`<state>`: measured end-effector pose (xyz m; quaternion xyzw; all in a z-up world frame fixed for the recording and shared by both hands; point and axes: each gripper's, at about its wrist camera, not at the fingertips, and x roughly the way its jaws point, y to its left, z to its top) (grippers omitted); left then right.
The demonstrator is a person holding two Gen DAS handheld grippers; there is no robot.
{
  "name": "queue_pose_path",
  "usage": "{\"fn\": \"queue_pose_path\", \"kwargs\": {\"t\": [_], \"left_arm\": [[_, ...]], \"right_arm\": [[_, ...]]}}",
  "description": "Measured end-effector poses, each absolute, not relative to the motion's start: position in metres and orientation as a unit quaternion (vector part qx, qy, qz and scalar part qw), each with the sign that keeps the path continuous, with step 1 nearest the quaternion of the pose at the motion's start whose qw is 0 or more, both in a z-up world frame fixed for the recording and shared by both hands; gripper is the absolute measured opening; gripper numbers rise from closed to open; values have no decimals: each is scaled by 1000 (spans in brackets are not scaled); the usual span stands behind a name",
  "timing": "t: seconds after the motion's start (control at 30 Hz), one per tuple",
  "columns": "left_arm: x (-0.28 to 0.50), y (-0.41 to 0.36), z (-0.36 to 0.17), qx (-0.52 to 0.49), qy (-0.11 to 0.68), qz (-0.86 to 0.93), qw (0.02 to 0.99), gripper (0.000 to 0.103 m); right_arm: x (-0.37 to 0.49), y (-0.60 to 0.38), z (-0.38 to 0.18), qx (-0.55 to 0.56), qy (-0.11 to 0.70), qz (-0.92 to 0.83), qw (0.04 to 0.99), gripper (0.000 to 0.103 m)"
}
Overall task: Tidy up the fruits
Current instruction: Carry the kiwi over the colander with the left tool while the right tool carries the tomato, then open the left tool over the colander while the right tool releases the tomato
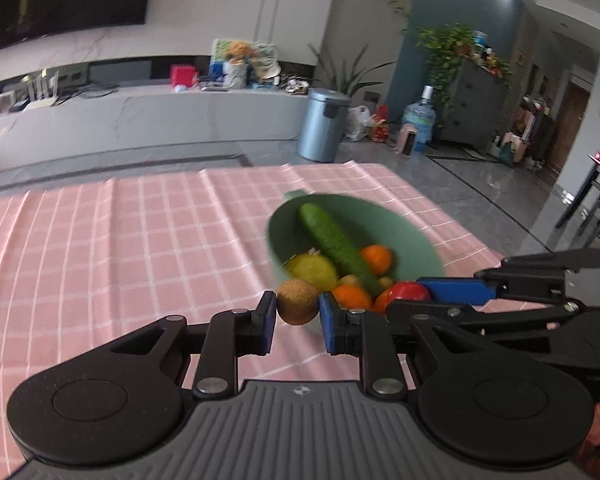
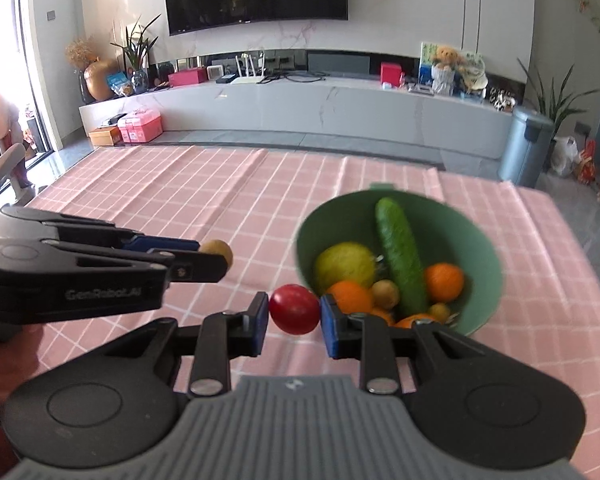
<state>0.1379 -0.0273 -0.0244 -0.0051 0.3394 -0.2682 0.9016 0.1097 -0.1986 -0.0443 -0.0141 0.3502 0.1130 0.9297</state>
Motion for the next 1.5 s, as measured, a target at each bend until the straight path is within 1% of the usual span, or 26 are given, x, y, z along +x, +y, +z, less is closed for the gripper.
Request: {"fn": "queue_pose_path", "kwargs": {"t": [0.13, 0.3, 0.63, 0.93, 1.23, 1.27, 1.3, 1.37, 1.4, 1.47, 1.5], "left_arm": [[152, -50, -16, -1, 335, -288, 897, 25], [181, -78, -23, -15, 355, -316, 880, 25], [224, -125, -58, 10, 405, -315, 858, 25], [227, -136, -79, 40, 439, -307, 843, 26], [227, -137, -81, 40, 444, -299, 844, 28], [226, -137, -81, 42, 443, -297, 845, 31], [225, -137, -80, 43, 440, -296, 847, 38], [221, -134, -75, 43, 431, -295, 852, 45], [218, -133, -72, 43, 426, -293, 855, 47], [211, -130, -65, 48, 414, -291, 861, 48], [208, -129, -60, 50, 409, -290, 864, 50]], "right_arm": [[119, -223, -36, -24, 351, 99, 931, 24], [141, -252, -36, -43, 360, 84, 928, 24], [184, -278, -74, -82, 415, 87, 902, 24], [202, -277, -97, -114, 438, 92, 887, 24], [206, -271, -103, -137, 449, 95, 878, 24], [206, -271, -102, -140, 450, 94, 877, 24], [206, -270, -101, -142, 451, 94, 876, 25], [205, -267, -97, -152, 446, 90, 877, 40], [204, -265, -94, -160, 442, 86, 878, 42], [201, -261, -87, -176, 436, 86, 878, 42], [198, -259, -84, -185, 432, 85, 879, 43]]}}
